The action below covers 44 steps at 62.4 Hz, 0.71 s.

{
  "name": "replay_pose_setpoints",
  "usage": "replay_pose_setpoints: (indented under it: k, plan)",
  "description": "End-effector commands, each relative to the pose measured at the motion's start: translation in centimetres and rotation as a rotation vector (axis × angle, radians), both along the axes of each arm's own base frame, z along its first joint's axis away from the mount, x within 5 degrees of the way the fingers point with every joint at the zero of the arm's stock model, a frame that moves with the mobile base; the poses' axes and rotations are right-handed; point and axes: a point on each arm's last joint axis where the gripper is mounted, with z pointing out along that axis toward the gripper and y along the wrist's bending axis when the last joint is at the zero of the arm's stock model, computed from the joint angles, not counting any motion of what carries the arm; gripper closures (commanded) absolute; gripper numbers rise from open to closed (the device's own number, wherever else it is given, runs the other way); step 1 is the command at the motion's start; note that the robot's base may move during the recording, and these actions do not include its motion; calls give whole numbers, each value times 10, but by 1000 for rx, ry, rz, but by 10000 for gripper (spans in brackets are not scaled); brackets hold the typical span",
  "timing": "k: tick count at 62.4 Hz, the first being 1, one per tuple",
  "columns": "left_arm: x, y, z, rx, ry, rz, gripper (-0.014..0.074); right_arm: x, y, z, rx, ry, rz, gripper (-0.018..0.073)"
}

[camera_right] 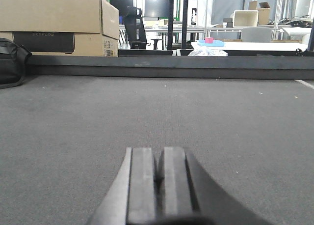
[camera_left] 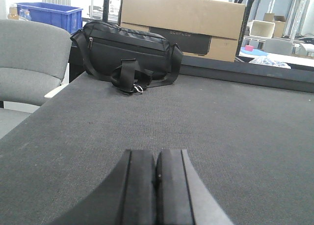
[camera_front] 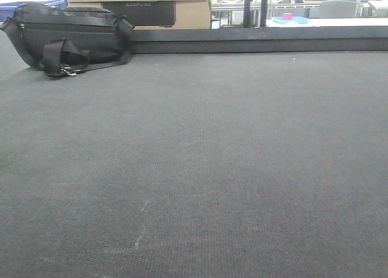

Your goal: Grab block from conveyor and place in blue bin

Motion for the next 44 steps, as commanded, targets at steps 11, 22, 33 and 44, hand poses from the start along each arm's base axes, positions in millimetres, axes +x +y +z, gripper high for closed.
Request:
replay_pose_setpoints:
  k: [11, 22, 33, 44]
  plan:
    - [-1, 0, 3, -2, -26, 4, 708, 0, 0, 3, -4, -28, -6, 721]
    - [-1, 0, 3, -2, -26, 4, 708, 0, 0, 3, -4, -28, -6, 721]
    - [-1, 0, 3, -2, -26, 4, 708, 0, 0, 3, -4, -28, -6, 721]
    - [-1, 0, 5, -2, -47, 4, 708, 0, 0, 3, -4, -28, -6, 721]
